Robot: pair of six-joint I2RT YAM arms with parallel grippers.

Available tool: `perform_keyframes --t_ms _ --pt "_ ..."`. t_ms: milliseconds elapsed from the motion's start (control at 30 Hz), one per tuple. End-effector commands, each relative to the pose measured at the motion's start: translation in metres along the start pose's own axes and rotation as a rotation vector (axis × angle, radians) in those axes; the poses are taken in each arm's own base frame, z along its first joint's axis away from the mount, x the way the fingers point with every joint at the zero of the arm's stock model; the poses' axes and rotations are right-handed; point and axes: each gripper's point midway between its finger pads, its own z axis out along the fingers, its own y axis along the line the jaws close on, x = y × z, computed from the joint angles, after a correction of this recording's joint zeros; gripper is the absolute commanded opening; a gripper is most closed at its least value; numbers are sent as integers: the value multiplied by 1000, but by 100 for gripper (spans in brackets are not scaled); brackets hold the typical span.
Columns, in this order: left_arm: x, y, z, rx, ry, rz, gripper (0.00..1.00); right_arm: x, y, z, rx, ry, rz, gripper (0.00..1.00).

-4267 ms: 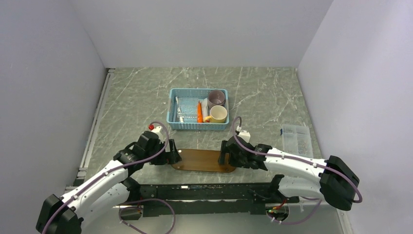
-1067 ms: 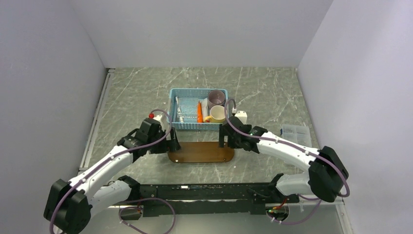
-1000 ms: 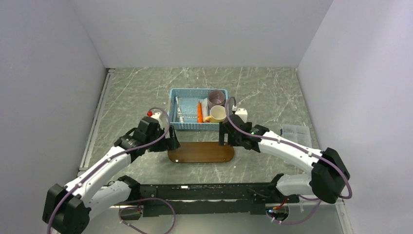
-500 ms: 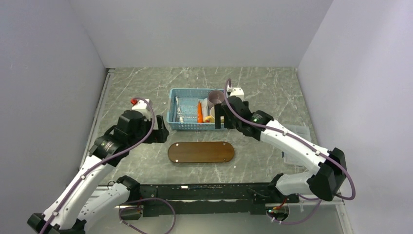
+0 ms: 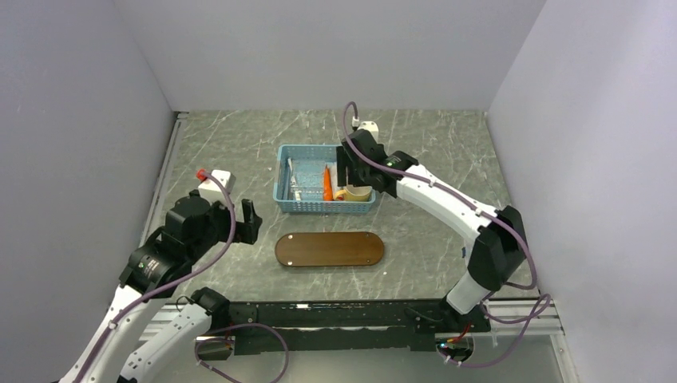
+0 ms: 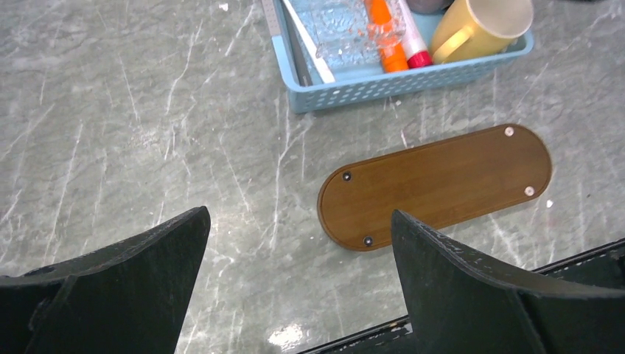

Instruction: Prepare toiletry sets of a toothbrush and toothpaste on the tray

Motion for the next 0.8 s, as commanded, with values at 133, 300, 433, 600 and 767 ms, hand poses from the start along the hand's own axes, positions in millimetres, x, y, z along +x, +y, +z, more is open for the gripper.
perform_keyframes --t_ms 133,300,433,600,767 --pt "16 11 9 -24 -38 45 99 -22 8 21 17 -7 120 64" --pt "20 16 8 -42 -67 29 99 -15 6 36 66 19 171 59" --pt "19 14 9 -29 -76 29 99 -12 6 49 101 42 220 56" --pt "21 14 9 -27 -68 29 99 -10 10 64 120 50 283 55" --pt "20 13 8 -17 -83 27 99 -8 8 79 160 79 341 53"
